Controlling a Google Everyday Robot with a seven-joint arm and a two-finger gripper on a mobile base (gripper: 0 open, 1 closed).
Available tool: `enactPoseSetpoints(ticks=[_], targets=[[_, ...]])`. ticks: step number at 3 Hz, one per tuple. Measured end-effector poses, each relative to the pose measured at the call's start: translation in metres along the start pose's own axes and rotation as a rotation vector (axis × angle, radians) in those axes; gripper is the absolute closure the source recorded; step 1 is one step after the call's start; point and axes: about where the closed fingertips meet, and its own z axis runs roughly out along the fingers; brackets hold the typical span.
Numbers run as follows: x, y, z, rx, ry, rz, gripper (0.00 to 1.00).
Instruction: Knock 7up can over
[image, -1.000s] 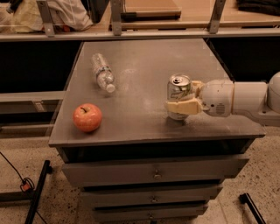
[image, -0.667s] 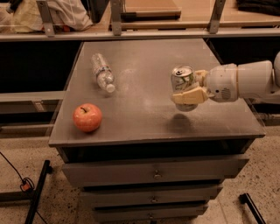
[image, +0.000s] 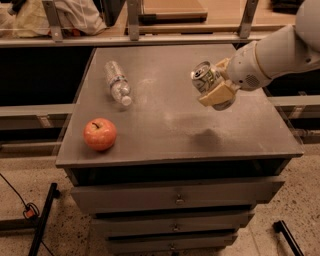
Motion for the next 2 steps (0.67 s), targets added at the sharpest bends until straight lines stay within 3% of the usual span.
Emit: enactPoseSetpoints(ticks=[1, 2], targets=[[-0.003, 0.008, -0.001, 0.027, 0.189, -0.139, 1.0], [0.007, 0.016, -0.001, 0.043, 0.36, -0.234, 1.0]])
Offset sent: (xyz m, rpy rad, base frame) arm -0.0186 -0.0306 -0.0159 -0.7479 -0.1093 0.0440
